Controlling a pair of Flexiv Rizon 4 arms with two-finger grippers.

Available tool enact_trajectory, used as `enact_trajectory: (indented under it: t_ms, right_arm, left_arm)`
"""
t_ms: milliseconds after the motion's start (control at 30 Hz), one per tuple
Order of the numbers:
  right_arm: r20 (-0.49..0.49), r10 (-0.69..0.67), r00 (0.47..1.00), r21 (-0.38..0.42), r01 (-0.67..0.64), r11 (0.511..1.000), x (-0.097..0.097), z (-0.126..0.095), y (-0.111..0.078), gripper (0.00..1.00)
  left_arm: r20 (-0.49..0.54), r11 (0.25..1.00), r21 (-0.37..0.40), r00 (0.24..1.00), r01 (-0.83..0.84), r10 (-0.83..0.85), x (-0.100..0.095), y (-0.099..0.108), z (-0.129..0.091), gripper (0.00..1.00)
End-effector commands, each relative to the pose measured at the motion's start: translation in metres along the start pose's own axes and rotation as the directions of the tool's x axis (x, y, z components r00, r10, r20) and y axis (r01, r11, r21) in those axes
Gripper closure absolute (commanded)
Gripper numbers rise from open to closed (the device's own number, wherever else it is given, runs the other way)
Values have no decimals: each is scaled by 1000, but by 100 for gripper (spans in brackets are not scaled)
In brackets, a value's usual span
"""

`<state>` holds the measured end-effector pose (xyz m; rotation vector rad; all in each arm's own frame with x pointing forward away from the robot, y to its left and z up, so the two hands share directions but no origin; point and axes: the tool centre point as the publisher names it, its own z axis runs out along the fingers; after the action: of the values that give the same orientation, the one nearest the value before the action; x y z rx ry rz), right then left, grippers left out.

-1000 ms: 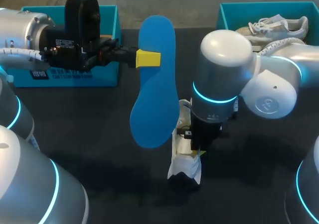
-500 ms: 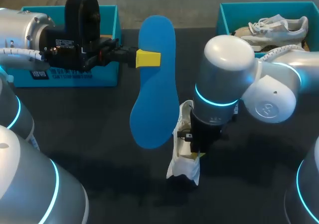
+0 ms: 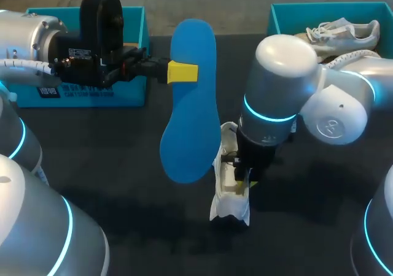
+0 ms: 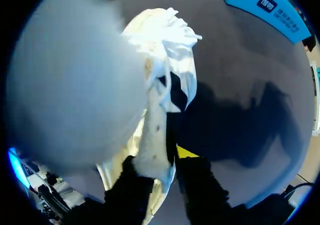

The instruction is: Take the shoe out of the shoebox, open the shoe tongue, remove and reinsert the insole, then place the shoe into the shoebox

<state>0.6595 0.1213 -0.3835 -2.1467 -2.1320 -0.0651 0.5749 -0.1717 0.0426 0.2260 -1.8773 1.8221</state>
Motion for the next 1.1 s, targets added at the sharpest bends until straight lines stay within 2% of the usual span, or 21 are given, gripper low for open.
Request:
enact_trajectory:
  t_ms: [33, 367, 567, 667, 700, 800, 1100]
  right_arm:
    - [-59, -6, 998, -7, 5, 1000, -7, -7, 0, 0]
    - [-143, 6, 990, -44, -13, 999, -12, -49, -4, 0]
    - [-272, -1, 962, -53, -14, 999, -21, -75, -3, 0]
    - [-387, -48, 921, -56, 29, 998, -25, -88, 2, 0]
    - [-481, -87, 872, -63, 65, 996, -26, -92, 4, 0]
    - [-577, -120, 808, -64, 102, 993, -32, -107, 10, 0]
    - [-577, -120, 808, -64, 102, 993, -32, -107, 10, 0]
  left_arm:
    - [0, 1000, 2, 1000, 0, 0, 0, 0, 1, 100]
    - [0, 1000, 2, 1000, 0, 0, 0, 0, 1, 100]
    - [0, 1000, 2, 1000, 0, 0, 0, 0, 1, 100]
    - [0, 1000, 2, 1000, 0, 0, 0, 0, 1, 100]
    - [0, 1000, 2, 1000, 0, 0, 0, 0, 1, 100]
    - [0, 1000, 2, 1000, 0, 0, 0, 0, 1, 100]
    - [0, 1000, 2, 1000, 0, 0, 0, 0, 1, 100]
